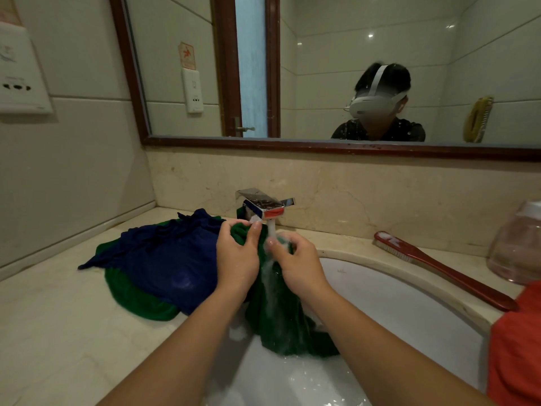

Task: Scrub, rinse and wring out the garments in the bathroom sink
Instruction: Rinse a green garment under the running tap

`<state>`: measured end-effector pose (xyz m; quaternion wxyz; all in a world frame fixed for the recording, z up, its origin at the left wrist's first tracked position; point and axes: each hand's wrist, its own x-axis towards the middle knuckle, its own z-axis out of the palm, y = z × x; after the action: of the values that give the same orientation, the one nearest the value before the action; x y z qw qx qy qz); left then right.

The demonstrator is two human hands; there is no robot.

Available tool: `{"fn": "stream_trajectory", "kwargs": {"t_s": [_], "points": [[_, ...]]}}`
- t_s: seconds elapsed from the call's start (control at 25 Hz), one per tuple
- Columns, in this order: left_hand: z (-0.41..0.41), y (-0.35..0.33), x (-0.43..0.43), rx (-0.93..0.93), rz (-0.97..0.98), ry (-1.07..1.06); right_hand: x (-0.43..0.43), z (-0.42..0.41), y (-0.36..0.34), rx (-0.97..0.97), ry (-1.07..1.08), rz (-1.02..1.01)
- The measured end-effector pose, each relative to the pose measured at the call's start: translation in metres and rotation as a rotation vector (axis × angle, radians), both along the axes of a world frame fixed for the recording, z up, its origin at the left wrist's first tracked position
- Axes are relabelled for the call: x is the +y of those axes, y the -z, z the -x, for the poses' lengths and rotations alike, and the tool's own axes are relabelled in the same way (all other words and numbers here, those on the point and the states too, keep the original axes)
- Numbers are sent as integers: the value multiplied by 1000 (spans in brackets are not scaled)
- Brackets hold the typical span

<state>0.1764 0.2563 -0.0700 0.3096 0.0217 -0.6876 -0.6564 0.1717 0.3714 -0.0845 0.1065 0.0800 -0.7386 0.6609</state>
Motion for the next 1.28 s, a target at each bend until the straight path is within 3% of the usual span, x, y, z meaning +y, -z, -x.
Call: {"fn": "stream_trajectory", "kwargs": {"t_s": [0.16,0.36,0.52,0.76,1.08,1.28], "points": [[2,1,2,-58,20,102,5,6,-3,44,163,109],[3,10,1,-310,86,311,21,10,-6,113,343,213],[5,7,2,-264,78,226,16,11,-4,79,307,176],[-1,1,2,-166,-39,271,4,-2,-2,-92,0,114],[2,6,3,-140,83,206,10,7,2,27,105,137],[1,6,3,-181,134,254,7,5,1,-2,88,111]]}}
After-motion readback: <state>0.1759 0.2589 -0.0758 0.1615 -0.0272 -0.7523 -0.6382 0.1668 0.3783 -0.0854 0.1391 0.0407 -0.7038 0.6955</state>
